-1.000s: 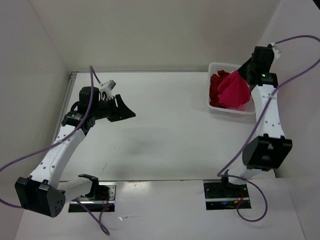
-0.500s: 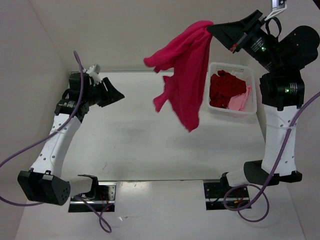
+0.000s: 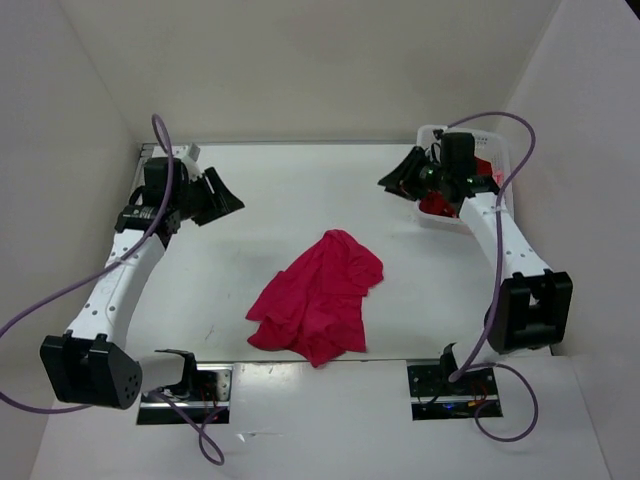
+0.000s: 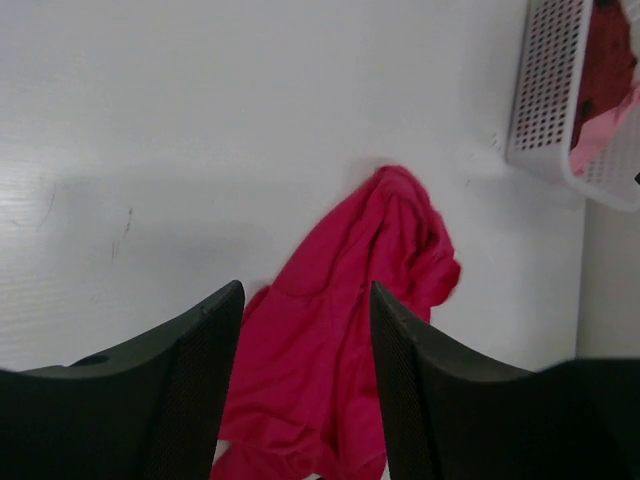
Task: Fold and stack the t-shirts
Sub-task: Move the tshirt to the center of the board, then flatten out the tshirt
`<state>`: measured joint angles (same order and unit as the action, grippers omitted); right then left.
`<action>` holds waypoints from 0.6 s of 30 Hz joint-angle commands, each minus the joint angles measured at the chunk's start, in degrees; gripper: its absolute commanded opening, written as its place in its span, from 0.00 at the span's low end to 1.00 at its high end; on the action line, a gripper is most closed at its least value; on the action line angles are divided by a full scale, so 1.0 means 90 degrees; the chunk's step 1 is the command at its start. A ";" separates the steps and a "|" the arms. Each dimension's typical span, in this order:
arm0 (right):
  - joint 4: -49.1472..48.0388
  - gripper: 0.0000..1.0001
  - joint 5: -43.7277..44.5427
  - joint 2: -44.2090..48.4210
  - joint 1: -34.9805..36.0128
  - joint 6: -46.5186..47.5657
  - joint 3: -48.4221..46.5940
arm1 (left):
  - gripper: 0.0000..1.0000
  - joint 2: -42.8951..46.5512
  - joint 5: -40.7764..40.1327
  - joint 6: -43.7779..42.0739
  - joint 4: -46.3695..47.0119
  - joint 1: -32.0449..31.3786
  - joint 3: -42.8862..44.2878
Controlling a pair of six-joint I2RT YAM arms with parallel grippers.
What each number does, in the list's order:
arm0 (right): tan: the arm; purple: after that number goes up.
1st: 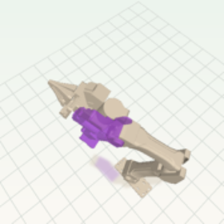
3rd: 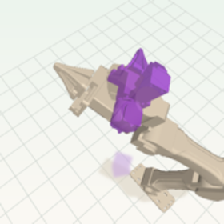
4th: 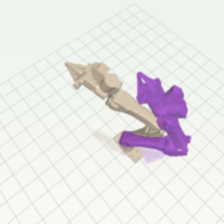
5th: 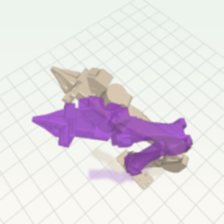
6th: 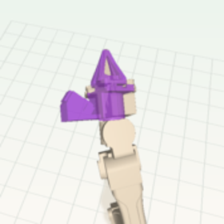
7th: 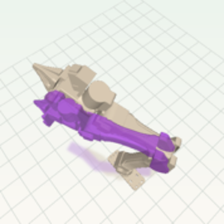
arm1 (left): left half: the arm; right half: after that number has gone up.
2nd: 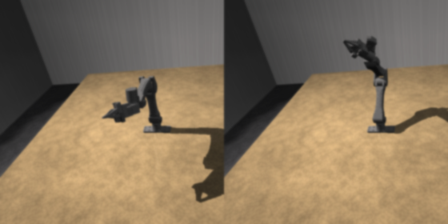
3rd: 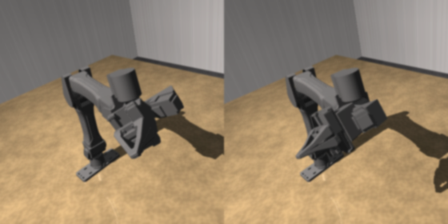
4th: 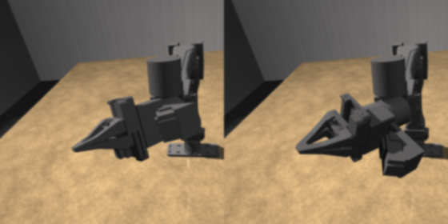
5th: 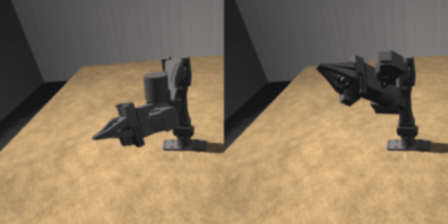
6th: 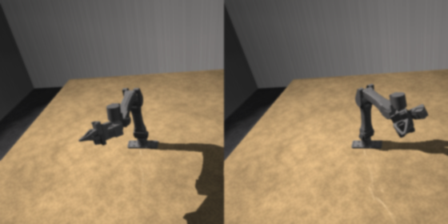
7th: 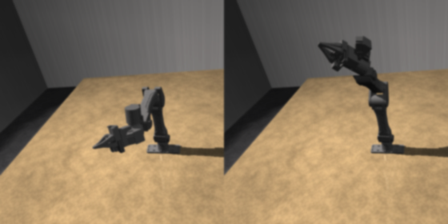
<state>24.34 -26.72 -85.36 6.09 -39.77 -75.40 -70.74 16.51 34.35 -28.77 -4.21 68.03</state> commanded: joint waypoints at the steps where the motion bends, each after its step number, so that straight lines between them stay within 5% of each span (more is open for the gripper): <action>1: 0.0224 0.32 0.0605 0.1357 0.0134 0.0551 0.0524 | 0.59 0.0106 -0.0262 -0.0389 -0.0200 -0.0546 -0.0312; 3: 0.0391 0.21 0.0878 0.1632 0.0435 0.0552 0.0924 | 0.58 0.0165 -0.0321 -0.0389 -0.0269 -0.0811 -0.0555; 5: 0.0605 0.11 0.1539 0.1906 0.1612 0.0455 0.1742 | 0.54 0.0339 -0.0380 -0.0331 -0.0396 -0.1259 -0.1237; 9: 0.0606 0.10 0.2372 0.1673 0.3334 -0.0073 0.2450 | 0.53 0.0536 -0.0506 0.0147 -0.0465 -0.1894 -0.2001; 11: 0.0471 0.17 0.2703 0.1062 0.4386 -0.0200 0.2314 | 0.58 0.0652 -0.0662 0.0614 -0.0533 -0.2294 -0.2206; 18: 0.0118 0.32 0.3308 -0.0104 0.5124 -0.0618 0.2059 | 0.65 0.0867 -0.0507 0.1367 -0.0533 -0.2490 -0.2929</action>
<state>28.16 -4.49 -85.36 50.70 -41.56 -54.46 -64.64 11.75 41.32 -33.85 -25.02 44.40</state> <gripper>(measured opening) 0.321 0.622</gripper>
